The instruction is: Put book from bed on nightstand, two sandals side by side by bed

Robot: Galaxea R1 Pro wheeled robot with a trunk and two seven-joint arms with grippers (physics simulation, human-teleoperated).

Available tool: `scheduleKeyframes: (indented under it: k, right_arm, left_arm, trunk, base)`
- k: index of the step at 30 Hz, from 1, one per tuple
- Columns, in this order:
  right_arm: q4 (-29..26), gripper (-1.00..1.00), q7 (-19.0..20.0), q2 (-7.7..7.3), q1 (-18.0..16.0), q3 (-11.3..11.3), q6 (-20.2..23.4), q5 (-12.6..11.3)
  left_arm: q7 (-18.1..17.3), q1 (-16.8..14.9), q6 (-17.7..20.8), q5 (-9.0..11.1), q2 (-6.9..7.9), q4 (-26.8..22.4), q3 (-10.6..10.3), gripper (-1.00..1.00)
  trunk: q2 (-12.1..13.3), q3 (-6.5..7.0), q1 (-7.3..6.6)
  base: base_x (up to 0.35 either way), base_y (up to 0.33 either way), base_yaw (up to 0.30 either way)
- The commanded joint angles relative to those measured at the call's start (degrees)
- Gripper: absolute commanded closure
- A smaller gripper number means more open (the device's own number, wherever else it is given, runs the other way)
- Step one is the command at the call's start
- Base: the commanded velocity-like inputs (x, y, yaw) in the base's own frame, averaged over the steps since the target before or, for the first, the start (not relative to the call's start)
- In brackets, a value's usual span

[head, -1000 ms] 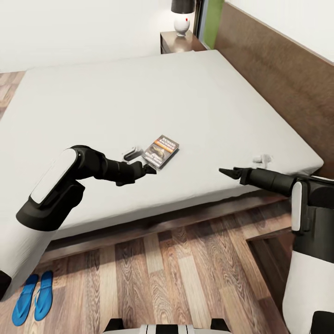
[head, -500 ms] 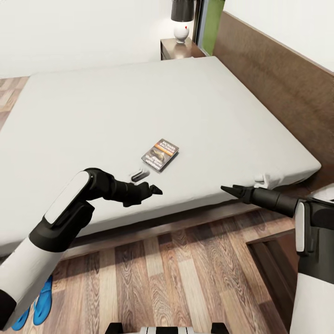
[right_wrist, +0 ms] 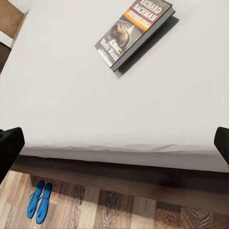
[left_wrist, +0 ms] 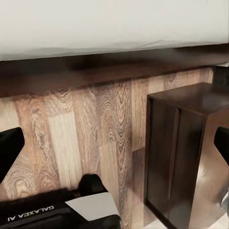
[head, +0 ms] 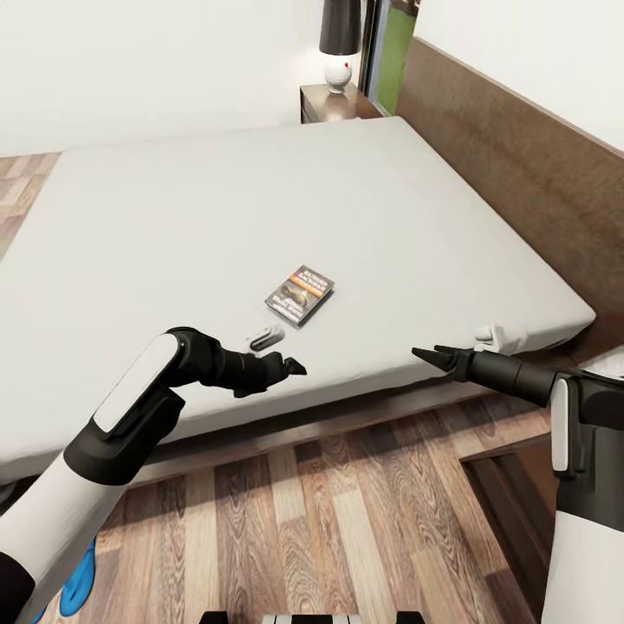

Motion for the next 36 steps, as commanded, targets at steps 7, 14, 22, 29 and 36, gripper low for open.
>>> scheduleKeyframes:
  k: [7,14,22,29,36]
  right_arm:
    - [-0.1,-1.0,0.4,0.09,0.0,0.0,0.1,0.6]
    - [-0.1,-1.0,0.3,0.11,0.0,0.0,-0.4,0.6]
    - [-0.1,-1.0,0.2,0.12,0.2,0.2,-0.6,0.7]
    - [-0.1,-1.0,0.1,0.14,0.7,0.5,-0.8,0.7]
    - [-0.1,-1.0,0.0,0.44,1.1,1.3,-1.1,0.7]
  left_arm:
    - [0.2,1.2,0.3,-2.0,-0.1,0.0,0.2,-1.0]
    - [0.3,1.6,0.4,-2.7,-0.15,0.0,-0.1,-1.0]
    - [0.3,1.8,0.4,-3.0,-0.18,0.0,-0.2,-1.0]
    - [0.2,1.8,0.4,-3.1,-0.86,0.0,-0.3,-1.0]
    - [0.3,1.8,0.5,-3.2,-1.37,0.0,-0.3,-1.0]
  trunk:
    - [0.0,0.62,0.0]
    - [0.0,1.27,0.0]
    - [0.0,2.02,0.0]
    - [0.0,2.67,0.0]
    - [0.0,3.33,0.0]
  base:
    - [0.0,0.0,0.0]
    - [0.053,0.0,0.0]
    - [0.223,0.0,0.0]
    - [0.292,0.0,0.0]
    - [0.317,0.0,0.0]
